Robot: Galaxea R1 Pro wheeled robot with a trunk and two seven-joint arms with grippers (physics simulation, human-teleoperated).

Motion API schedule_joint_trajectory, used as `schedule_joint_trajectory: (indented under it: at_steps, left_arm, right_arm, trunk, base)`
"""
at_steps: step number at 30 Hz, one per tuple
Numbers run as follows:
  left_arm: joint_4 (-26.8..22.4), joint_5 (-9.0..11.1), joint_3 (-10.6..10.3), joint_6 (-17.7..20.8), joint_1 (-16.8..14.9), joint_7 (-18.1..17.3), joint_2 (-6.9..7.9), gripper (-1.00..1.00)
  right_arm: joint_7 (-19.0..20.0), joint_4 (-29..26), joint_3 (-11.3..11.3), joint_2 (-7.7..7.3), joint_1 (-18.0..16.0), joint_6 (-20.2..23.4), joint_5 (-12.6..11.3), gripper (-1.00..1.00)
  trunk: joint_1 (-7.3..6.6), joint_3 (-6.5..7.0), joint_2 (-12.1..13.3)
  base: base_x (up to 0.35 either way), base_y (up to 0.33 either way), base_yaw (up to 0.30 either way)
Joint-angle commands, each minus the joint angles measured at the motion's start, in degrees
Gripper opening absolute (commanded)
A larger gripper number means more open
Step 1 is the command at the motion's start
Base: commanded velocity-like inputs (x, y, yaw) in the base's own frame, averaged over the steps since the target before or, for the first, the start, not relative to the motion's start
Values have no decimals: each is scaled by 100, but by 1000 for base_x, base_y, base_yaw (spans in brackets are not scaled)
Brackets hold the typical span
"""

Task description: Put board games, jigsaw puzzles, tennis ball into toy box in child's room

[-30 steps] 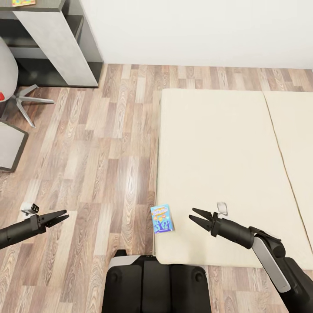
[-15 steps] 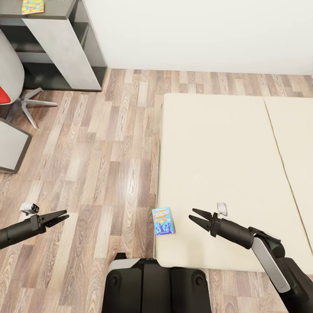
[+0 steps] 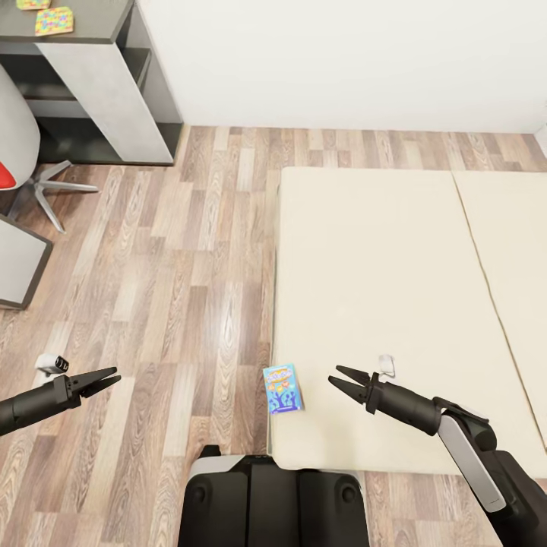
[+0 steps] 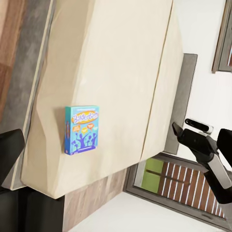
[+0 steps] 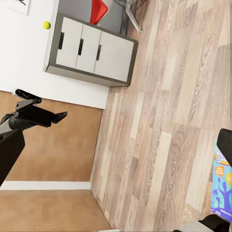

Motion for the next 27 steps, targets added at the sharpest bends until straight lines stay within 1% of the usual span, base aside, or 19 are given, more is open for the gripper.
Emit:
schedule_joint_trajectory:
  at_steps: [1, 11, 20, 27]
  left_arm:
    - [-1, 11, -1, 59, -1, -10, 1, 100]
    - [-1, 11, 0, 58, -1, -7, 4, 100]
    - [-1, 11, -2, 53, -1, -12, 7, 100]
    - [-1, 11, -4, 52, -1, -12, 8, 100]
  right_arm:
    - [-12, 0, 9, -5, -3, 45, -50, 100]
    - [-33, 0, 15, -2, -3, 46, -51, 100]
    - [-75, -6, 20, 2, -3, 40, -47, 100]
    - [-106, -13, 23, 9, -3, 38, -51, 100]
  trunk:
    - [3, -3, -9]
    - [3, 7, -9]
    - [3, 54, -9]
    - [3, 100, -9]
  base:
    - [0, 0, -48]
    - [0, 0, -19]
    - [0, 0, -123]
    - [0, 0, -40]
